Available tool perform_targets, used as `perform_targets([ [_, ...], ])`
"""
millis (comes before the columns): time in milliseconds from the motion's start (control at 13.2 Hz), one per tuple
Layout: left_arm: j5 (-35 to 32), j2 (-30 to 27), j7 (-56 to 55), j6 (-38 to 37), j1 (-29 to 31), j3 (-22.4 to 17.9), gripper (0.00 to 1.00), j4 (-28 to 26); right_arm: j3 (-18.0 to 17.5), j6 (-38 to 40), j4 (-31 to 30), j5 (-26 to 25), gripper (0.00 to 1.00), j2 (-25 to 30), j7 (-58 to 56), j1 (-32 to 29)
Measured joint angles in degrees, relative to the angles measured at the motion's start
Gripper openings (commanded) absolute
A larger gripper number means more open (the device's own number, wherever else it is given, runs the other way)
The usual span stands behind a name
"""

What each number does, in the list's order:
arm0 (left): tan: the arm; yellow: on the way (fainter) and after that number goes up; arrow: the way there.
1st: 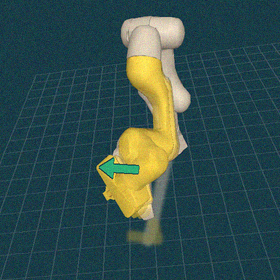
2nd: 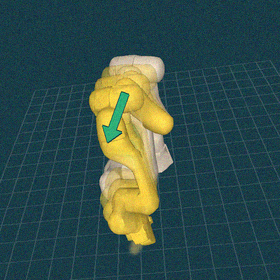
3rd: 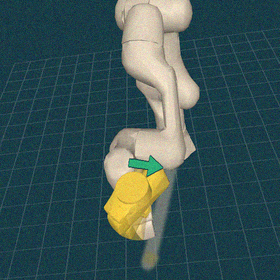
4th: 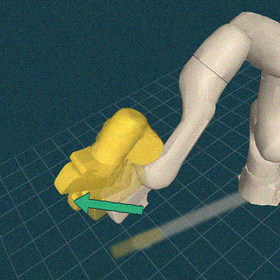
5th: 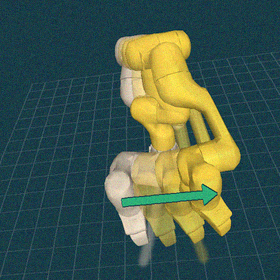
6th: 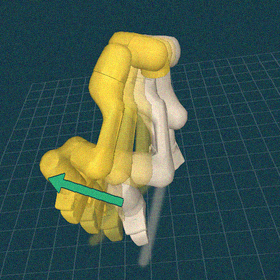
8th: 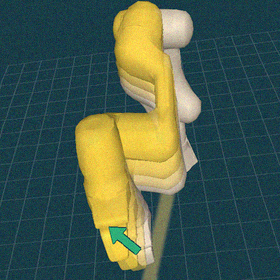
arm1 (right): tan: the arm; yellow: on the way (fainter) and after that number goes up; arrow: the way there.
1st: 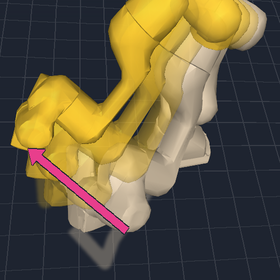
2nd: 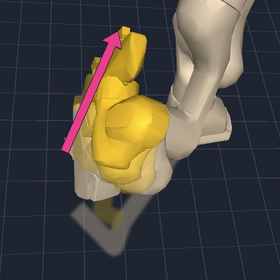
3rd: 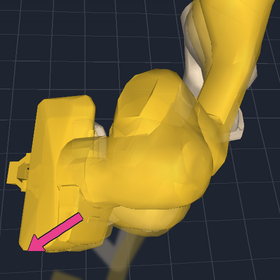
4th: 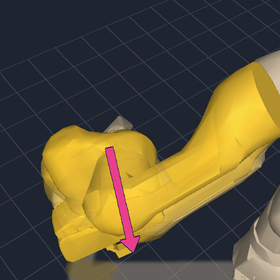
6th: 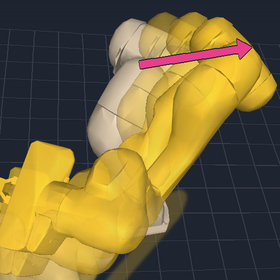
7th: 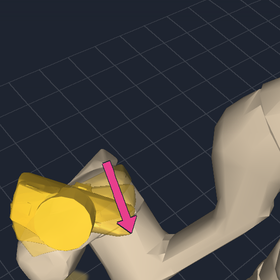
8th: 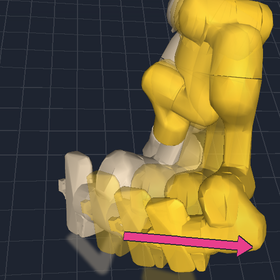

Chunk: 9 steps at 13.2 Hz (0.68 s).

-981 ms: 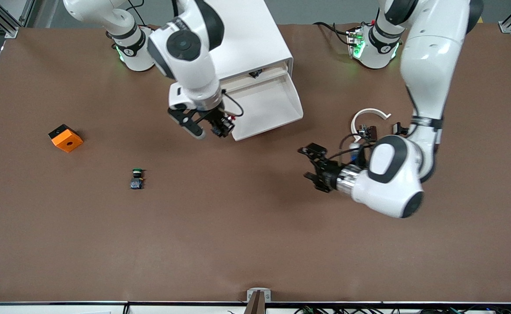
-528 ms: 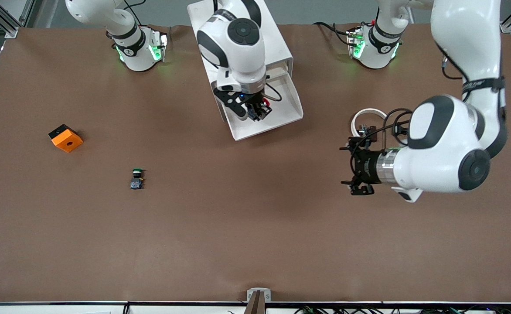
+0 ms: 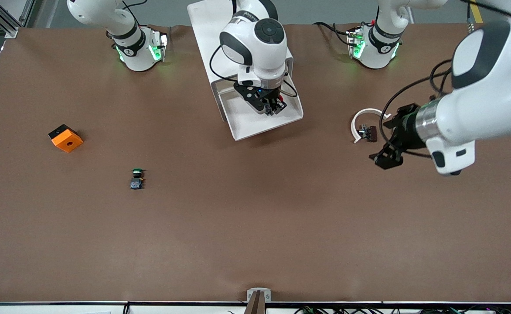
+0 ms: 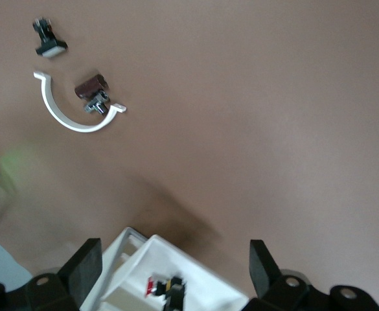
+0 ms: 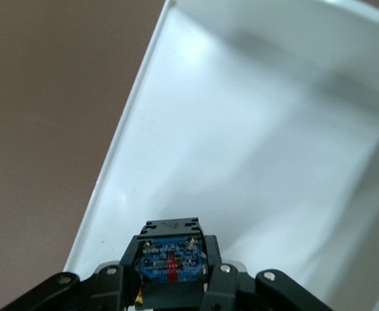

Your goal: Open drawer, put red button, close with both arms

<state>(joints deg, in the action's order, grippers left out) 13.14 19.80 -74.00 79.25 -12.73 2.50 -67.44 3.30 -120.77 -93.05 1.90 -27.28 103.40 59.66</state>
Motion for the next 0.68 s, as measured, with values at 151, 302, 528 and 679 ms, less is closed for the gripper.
perform_targets([
  [151,-0.5,-4.1,6.1,-0.6,-0.1,0.1,1.0,-2.2,0.1,0.0,0.6,0.0,0.93,-1.2,0.1,0.2],
  [302,-2.8,-7.8,13.1,-0.7,-0.1,0.2,1.0,-5.7,0.3,0.0,1.0,-0.1,1.0,-1.7,0.2,0.2],
  [528,-3.6,-10.8,17.9,-0.6,-0.6,0.5,1.0,-10.7,0.9,1.3,2.0,-0.6,1.0,-1.7,0.1,0.0],
  [679,-3.9,-11.0,18.3,1.1,-1.0,1.5,1.0,-12.3,1.2,4.7,4.4,-0.6,1.0,-1.7,-1.2,-0.9],
])
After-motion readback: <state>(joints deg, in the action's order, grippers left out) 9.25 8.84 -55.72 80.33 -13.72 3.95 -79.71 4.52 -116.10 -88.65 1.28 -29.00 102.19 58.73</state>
